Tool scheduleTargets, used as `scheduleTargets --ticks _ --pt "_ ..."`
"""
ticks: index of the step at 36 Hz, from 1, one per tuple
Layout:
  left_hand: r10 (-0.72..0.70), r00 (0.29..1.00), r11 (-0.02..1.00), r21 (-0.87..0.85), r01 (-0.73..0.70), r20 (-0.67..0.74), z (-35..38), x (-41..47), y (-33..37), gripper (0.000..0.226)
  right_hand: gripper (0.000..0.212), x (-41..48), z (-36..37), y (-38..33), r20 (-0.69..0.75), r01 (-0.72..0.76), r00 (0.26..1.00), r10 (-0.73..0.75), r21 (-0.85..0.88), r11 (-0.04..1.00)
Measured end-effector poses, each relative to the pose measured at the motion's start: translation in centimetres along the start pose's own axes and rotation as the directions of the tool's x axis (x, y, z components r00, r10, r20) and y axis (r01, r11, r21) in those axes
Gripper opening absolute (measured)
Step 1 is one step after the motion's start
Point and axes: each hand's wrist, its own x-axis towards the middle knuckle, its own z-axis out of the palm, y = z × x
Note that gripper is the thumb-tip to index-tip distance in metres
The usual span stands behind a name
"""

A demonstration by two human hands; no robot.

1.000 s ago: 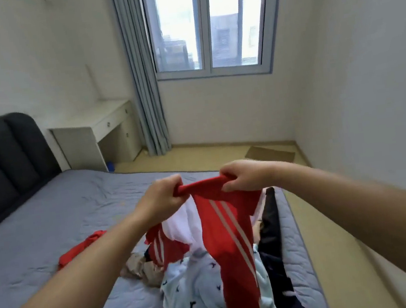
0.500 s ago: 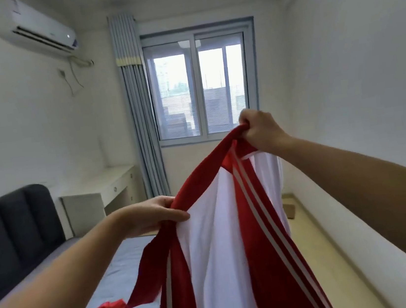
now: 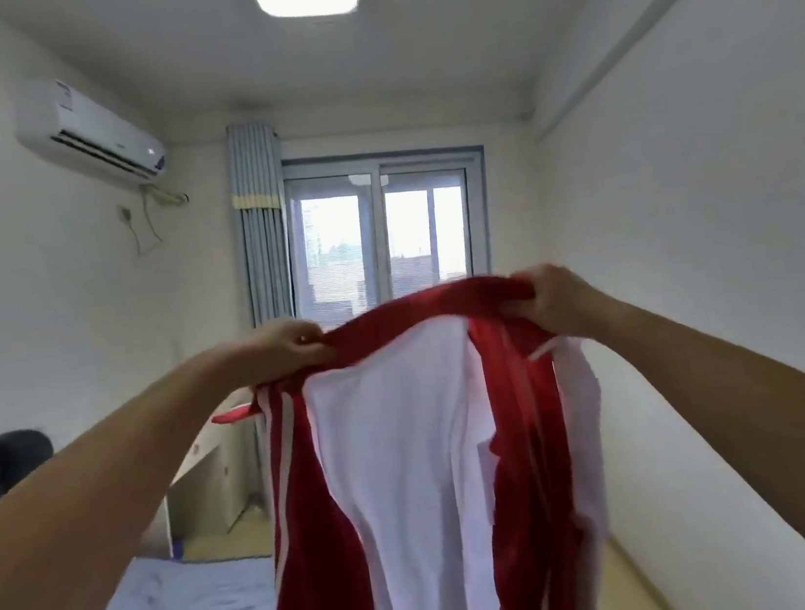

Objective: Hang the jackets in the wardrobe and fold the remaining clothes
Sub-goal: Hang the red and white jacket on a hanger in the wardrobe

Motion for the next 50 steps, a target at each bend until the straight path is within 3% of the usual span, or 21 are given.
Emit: scheduleTargets --ticks 1,2,3,7,11,12,13,15,17,23,26,31,35,38,41,45,48,50 --pt "-0.086 0.985 0.978 0.2 0.055 0.15 1.1 0.1 -0.8 0.025 0.016 -0.7 0.8 0.2 0.223 0.003 0.974 0.034 -0.167 0.986" --pt "-0.144 0.968 0.942 0.329 0.07 0.204 2.1 0.2 -1.5 0.028 0.015 -1.4 1.6 0.6 0.345 0.015 0.935 0.088 -0.285 0.958" --pt "-0.143 0.974 0.927 0.368 0.07 0.174 2.5 0.2 -2.0 0.027 0.014 -1.9 2.2 1.0 0.374 0.007 0.92 0.117 -0.316 0.949" --pt "0.015 0.988 0.97 0.241 0.024 -0.155 1.2 0.9 -2.3 0.02 0.011 -1.6 1.7 1.8 0.27 -0.071 0.956 0.116 -0.172 0.982" --pt "0.184 0.888 0.974 0.201 -0.106 -0.422 0.2 1.2 -1.9 0.018 0.013 -0.5 0.3 0.9 -0.042 -0.05 0.998 0.052 0.056 0.997" --pt "0.184 0.901 0.97 0.218 -0.104 -0.393 0.4 1.1 -2.1 0.015 0.013 -0.5 0.3 0.8 -0.079 -0.047 0.995 0.055 0.106 0.993" --pt "0.164 0.947 0.957 0.278 -0.084 -0.278 1.1 0.8 -2.4 0.014 0.012 -0.8 0.5 0.5 -0.006 -0.051 0.999 0.052 0.069 0.996" --pt "0.008 0.999 0.895 0.446 -0.03 0.052 3.5 0.1 -3.1 0.016 0.013 -2.0 1.8 0.1 0.303 -0.047 0.948 0.101 -0.18 0.983" --pt "-0.049 0.992 0.868 0.497 -0.015 0.115 5.0 -0.4 -4.0 0.015 0.016 -3.0 3.4 -0.2 0.415 0.016 0.903 0.112 -0.295 0.955" --pt "0.129 0.99 0.87 0.486 -0.084 -0.059 3.0 -1.0 -4.0 0.023 0.013 -2.8 3.5 -1.6 0.321 -0.005 0.947 -0.001 0.019 1.0" --pt "0.278 0.955 0.867 0.455 -0.204 -0.1 2.7 -0.9 -2.8 0.022 0.011 -2.5 3.2 -2.8 0.301 0.015 0.952 -0.065 0.164 0.986" --pt "0.607 0.784 0.762 0.378 -0.526 -0.132 3.9 -0.5 0.4 0.014 0.022 -3.0 3.5 -5.2 0.306 0.037 0.939 -0.154 0.356 0.934" --pt "0.734 0.646 0.675 0.323 -0.663 -0.209 6.1 -0.3 3.4 0.01 0.015 -3.8 5.2 -6.6 0.38 0.047 0.894 -0.236 0.446 0.894" --pt "0.757 0.619 0.653 0.287 -0.701 -0.21 7.0 -0.6 4.6 0.002 0.021 -5.0 6.1 -6.7 0.472 -0.099 0.841 -0.265 0.616 0.781" --pt "0.72 0.659 0.694 0.225 -0.684 -0.217 7.2 -1.0 4.5 0.004 0.016 -5.7 6.9 -6.2 0.515 -0.231 0.818 -0.255 0.701 0.675" --pt "0.649 0.738 0.761 0.179 -0.624 -0.187 7.3 -1.0 4.4 0.011 0.015 -5.8 8.0 -6.4 0.453 -0.269 0.876 -0.167 0.745 0.611" --pt "0.436 0.878 0.897 0.012 -0.443 -0.195 7.3 -0.7 3.4 0.019 0.015 -5.5 8.8 -6.4 0.373 -0.267 0.927 -0.027 0.711 0.651" --pt "0.29 0.937 0.952 -0.035 -0.303 -0.197 7.5 -0.7 2.5 0.021 0.022 -5.2 9.2 -6.1 0.275 -0.251 0.959 0.075 0.693 0.676"
